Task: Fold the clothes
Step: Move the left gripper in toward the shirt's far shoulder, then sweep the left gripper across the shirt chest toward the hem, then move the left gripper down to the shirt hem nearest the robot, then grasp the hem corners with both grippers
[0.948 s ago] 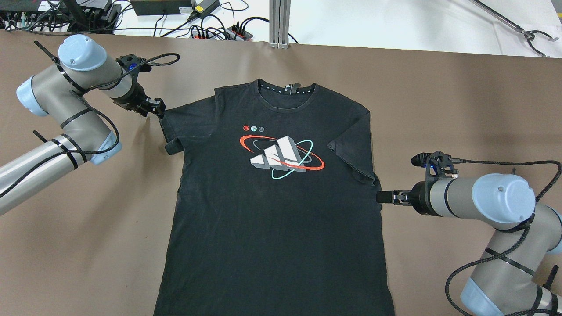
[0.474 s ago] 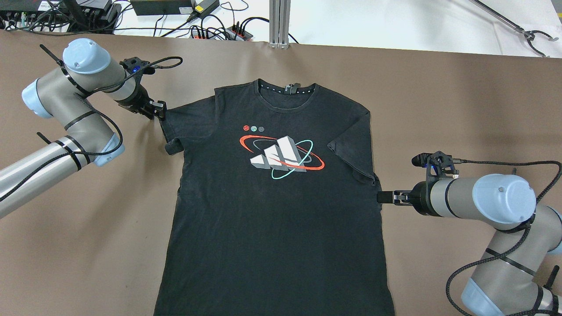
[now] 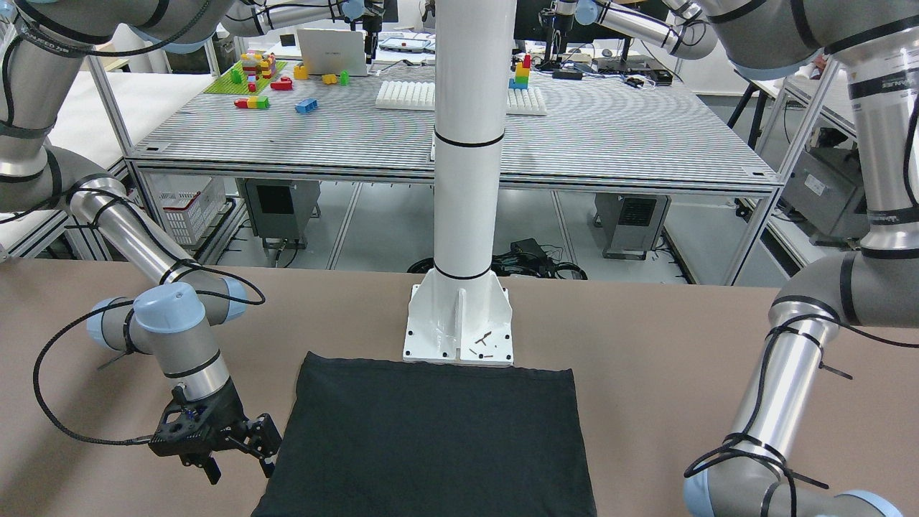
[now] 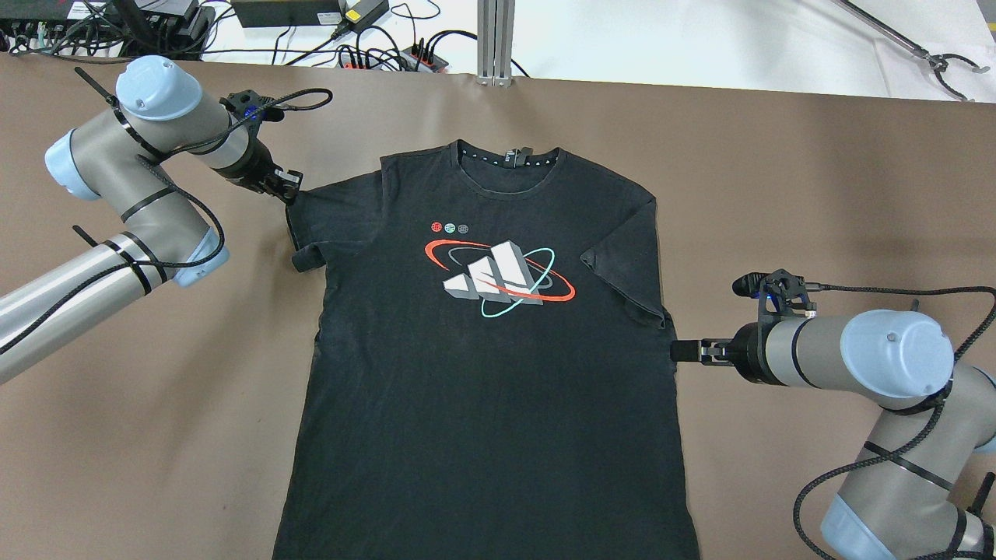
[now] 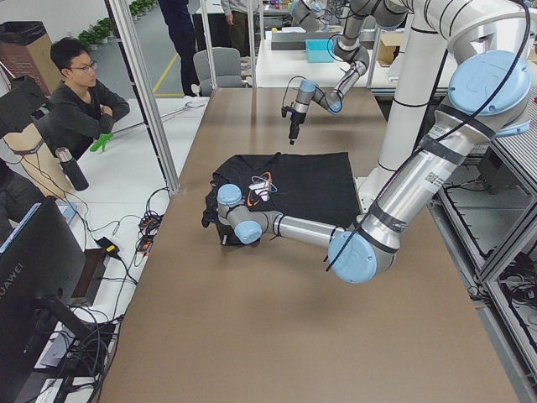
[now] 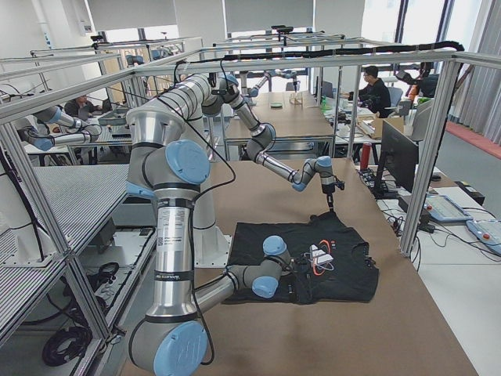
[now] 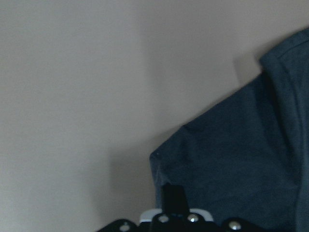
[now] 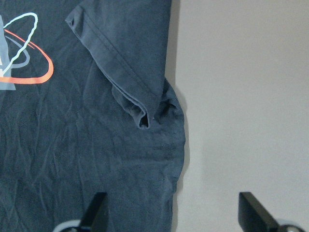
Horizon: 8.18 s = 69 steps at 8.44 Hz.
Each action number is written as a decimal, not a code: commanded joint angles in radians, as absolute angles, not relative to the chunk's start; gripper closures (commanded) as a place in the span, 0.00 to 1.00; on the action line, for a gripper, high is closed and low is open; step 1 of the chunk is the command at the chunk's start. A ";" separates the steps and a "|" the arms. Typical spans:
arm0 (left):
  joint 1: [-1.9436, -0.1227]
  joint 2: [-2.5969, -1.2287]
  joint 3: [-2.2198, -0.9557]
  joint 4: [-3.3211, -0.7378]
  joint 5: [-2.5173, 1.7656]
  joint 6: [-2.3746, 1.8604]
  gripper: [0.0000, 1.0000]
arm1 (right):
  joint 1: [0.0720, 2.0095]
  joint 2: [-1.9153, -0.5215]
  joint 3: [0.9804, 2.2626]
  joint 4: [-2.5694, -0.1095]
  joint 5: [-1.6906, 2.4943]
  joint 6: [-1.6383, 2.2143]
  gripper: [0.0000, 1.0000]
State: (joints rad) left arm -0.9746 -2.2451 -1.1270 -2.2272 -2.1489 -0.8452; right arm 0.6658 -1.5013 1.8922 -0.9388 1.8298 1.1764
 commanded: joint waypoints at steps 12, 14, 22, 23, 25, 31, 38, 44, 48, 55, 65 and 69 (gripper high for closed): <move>-0.733 -2.411 -1.161 -2.232 -1.904 -1.307 1.00 | 0.666 -1.493 1.844 -0.939 1.822 1.174 0.05; -0.730 -2.408 -1.164 -2.232 -1.902 -1.307 0.69 | 0.661 -1.488 1.836 -0.937 1.816 1.173 0.05; -0.538 -2.109 -1.542 -2.226 -1.695 -1.408 0.06 | 0.661 -1.480 1.850 -0.945 1.778 1.284 0.05; -0.538 -2.100 -1.566 -2.223 -1.703 -1.410 0.06 | 0.661 -1.482 1.856 -0.945 1.778 1.304 0.05; -0.534 -2.009 -1.706 -2.166 -1.704 -1.411 0.06 | 0.622 -1.480 1.858 -0.945 1.749 1.398 0.05; -0.353 -1.789 -2.052 -2.020 -1.580 -1.546 0.06 | 0.136 -1.672 2.204 -1.250 1.420 1.933 0.07; -0.344 -1.776 -2.092 -1.994 -1.580 -1.565 0.06 | -0.060 -1.666 2.209 -1.411 1.321 2.012 0.36; -0.321 -1.760 -2.094 -1.977 -1.557 -1.595 0.06 | -0.089 -1.672 2.229 -1.411 1.325 2.037 1.00; -0.168 -1.645 -2.127 -1.980 -1.433 -1.761 0.07 | -0.100 -1.678 2.310 -1.460 1.336 2.034 1.00; 0.031 -1.525 -2.143 -1.980 -1.330 -1.936 0.38 | -0.092 -1.677 2.310 -1.460 1.335 2.034 1.00; 0.052 -1.522 -2.129 -1.979 -1.299 -1.947 1.00 | -0.094 -1.675 2.310 -1.460 1.335 2.034 1.00; 0.099 -1.484 -2.225 -1.968 -1.299 -1.950 1.00 | -0.087 -1.681 2.341 -1.460 1.336 2.028 1.00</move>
